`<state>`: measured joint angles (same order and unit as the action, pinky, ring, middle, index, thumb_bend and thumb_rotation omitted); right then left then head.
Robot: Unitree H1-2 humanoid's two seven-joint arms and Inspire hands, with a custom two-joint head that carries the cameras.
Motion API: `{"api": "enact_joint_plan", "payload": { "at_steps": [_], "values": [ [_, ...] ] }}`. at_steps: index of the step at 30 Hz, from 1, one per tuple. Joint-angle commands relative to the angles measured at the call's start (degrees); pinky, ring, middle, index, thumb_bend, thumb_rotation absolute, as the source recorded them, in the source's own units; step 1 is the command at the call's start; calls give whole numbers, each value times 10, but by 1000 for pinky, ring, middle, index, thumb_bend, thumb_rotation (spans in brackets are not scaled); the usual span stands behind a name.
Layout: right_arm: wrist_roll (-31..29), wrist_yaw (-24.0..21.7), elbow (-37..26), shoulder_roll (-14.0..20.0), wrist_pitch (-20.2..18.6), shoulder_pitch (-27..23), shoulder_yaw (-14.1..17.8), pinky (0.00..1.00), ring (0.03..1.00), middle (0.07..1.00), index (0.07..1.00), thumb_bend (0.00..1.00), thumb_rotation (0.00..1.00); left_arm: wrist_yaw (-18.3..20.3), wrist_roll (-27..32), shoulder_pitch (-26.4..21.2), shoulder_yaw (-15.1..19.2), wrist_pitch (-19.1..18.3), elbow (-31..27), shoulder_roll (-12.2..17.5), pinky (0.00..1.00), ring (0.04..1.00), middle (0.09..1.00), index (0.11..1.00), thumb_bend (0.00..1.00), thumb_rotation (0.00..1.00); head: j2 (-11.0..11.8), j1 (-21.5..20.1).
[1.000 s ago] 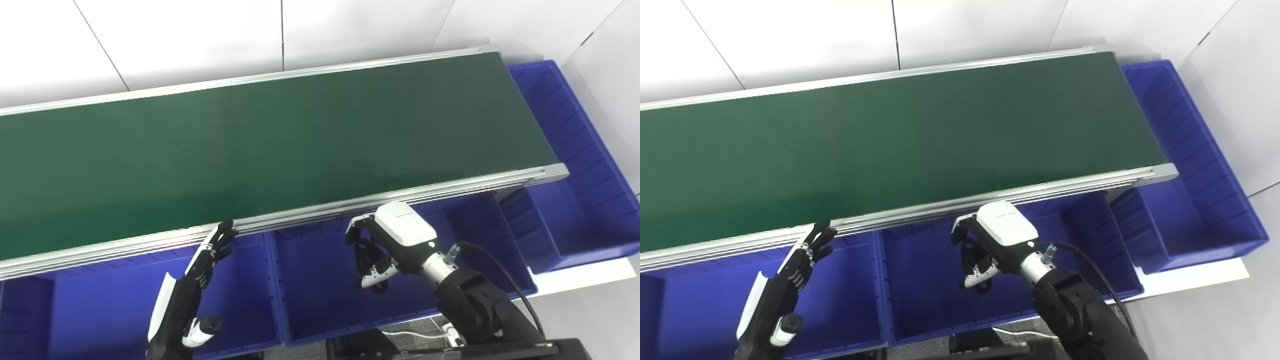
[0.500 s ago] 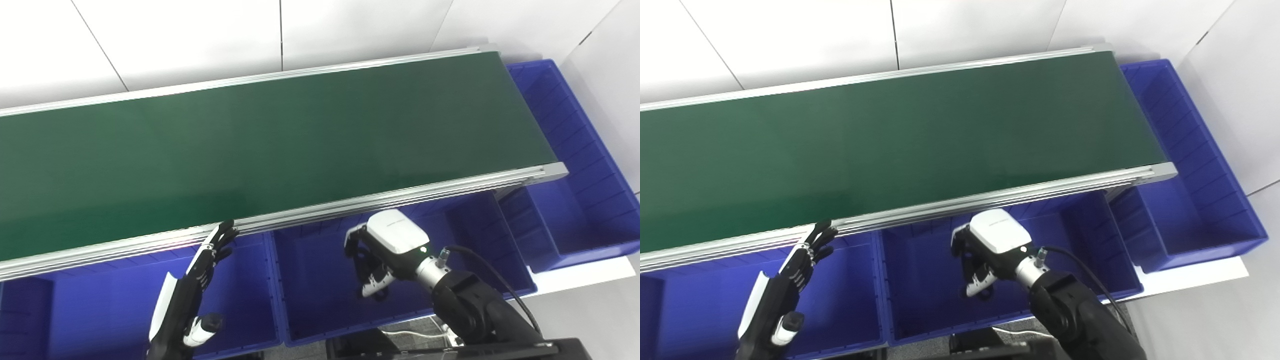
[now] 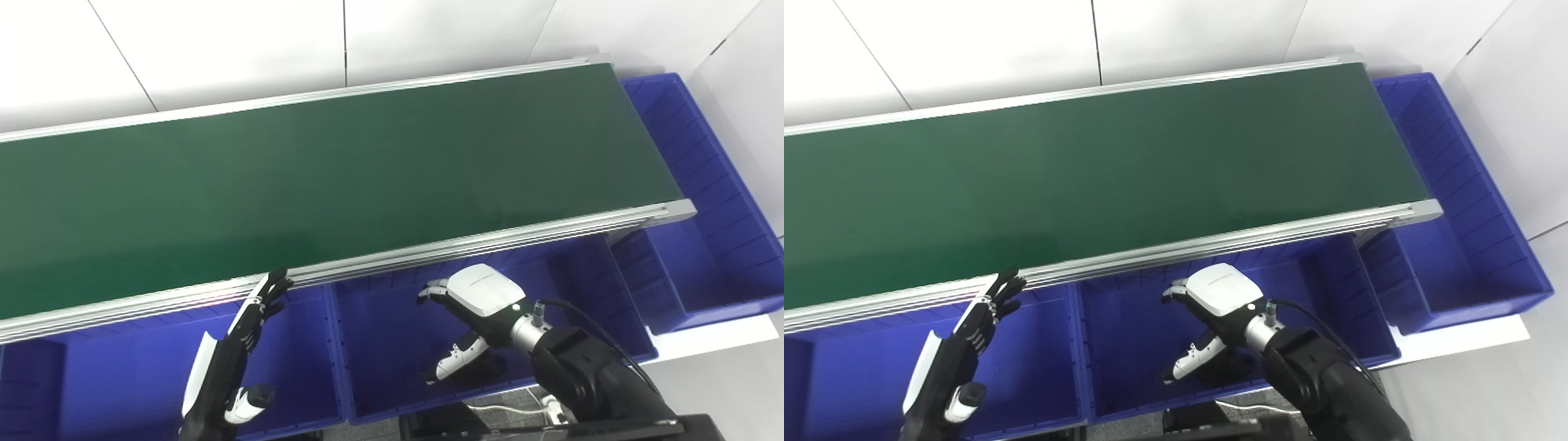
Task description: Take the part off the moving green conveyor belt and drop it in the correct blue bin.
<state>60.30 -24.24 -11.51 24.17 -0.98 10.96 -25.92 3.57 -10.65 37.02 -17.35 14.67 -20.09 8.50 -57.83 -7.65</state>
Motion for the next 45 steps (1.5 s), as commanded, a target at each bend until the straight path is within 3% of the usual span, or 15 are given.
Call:
{"api": "enact_joint_plan", "payload": {
  "at_steps": [1, 6, 10, 13, 16, 20, 24, 27, 32, 38, 45],
  "values": [
    [0, 1, -19, 0, -9, -1, 7, 843, 835, 865, 808, 994, 764, 3, 1, 9, 0, 6, -17, -2, 886, 924, 905, 919, 972, 1000, 1, 0],
    [-11, -3, -31, -2, -9, 3, 15, 797, 812, 846, 798, 996, 754, 2, -1, 10, 0, 7, -15, -3, 886, 924, 902, 917, 979, 1000, 0, 5],
    [-59, -26, -75, -5, -19, 18, 35, 594, 720, 787, 764, 984, 764, 3, 0, 11, -2, 6, -16, -4, 889, 927, 907, 921, 964, 998, 0, 9],
    [-108, -52, -116, -4, -27, 32, 52, 544, 687, 760, 753, 955, 787, 2, -4, 12, -2, 5, -18, -7, 882, 922, 906, 919, 960, 1000, 0, 14],
    [-164, -80, -158, 0, -39, 44, 67, 541, 683, 750, 749, 920, 820, 2, -7, 11, -2, 7, -15, -7, 889, 923, 905, 919, 957, 1000, 0, 24],
    [-290, -114, -213, 7, -66, 62, 94, 562, 698, 754, 754, 887, 881, 2, -11, 10, -1, 11, -10, -9, 895, 927, 904, 921, 965, 1000, 1, 44],
    [-429, -100, -234, -3, -67, 91, 123, 617, 727, 770, 768, 921, 946, -3, -31, 6, 0, 22, 2, -8, 891, 928, 903, 922, 977, 1000, 7, 85],
    [-504, -72, -236, -29, -44, 116, 133, 670, 761, 798, 794, 964, 978, -3, -31, 4, 0, 26, 9, -8, 886, 927, 901, 920, 977, 1000, 14, 105],
    [-556, -27, -205, -73, 18, 139, 123, 837, 891, 906, 879, 1000, 1000, -5, -35, 1, -1, 34, 24, -10, 906, 933, 899, 911, 982, 1000, 30, 131],
    [-574, 21, -103, -125, 114, 150, 106, 899, 936, 943, 915, 997, 1000, -15, -59, -1, -8, 57, 63, -22, 919, 940, 908, 906, 949, 1000, 78, 207],
    [-552, 50, 32, -139, 209, 137, 90, 927, 960, 950, 913, 1000, 993, -30, -79, -2, -15, 75, 99, -42, 899, 925, 899, 894, 963, 1000, 109, 216]
  ]
}}
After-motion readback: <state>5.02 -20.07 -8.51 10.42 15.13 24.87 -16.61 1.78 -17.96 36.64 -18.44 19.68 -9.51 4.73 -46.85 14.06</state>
